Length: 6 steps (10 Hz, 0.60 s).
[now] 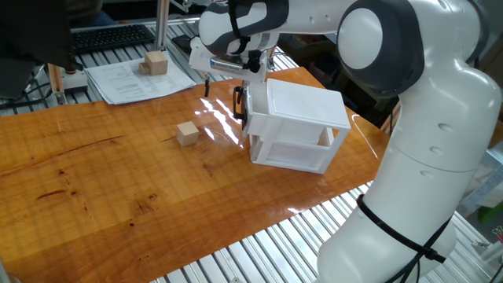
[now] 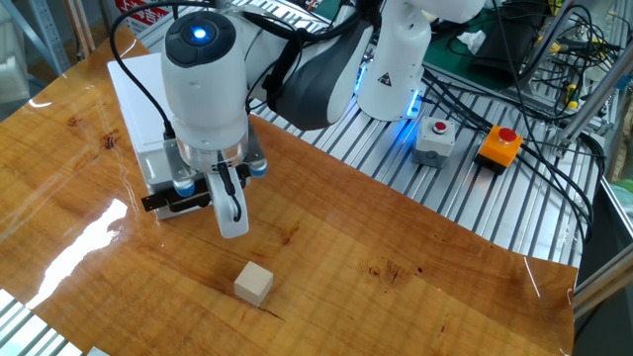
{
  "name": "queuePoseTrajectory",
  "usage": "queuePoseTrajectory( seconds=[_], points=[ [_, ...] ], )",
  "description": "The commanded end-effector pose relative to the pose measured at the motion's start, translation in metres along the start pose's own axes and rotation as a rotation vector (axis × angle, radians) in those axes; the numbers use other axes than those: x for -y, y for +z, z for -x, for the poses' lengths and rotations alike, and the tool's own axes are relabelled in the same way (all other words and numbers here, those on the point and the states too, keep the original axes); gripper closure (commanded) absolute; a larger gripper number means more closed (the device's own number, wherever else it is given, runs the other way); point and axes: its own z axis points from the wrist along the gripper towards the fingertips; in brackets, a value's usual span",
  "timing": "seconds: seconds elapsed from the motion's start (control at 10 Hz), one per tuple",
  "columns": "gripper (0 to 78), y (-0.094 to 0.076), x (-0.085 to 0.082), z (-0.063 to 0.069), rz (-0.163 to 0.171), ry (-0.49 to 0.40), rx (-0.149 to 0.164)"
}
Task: Put things in the drawer
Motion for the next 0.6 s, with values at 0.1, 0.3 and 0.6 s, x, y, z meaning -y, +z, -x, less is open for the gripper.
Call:
queuePoseTrajectory(
  seconds=[0.1,0.3,0.6],
  points=[
    [0.1,0.004,0.000,0.000,0.013,0.005,-0.001],
    [0.1,0.004,-0.001,0.000,0.019,0.010,-0.005],
    [0.1,0.000,-0.010,-0.003,0.028,0.029,-0.013]
  ],
)
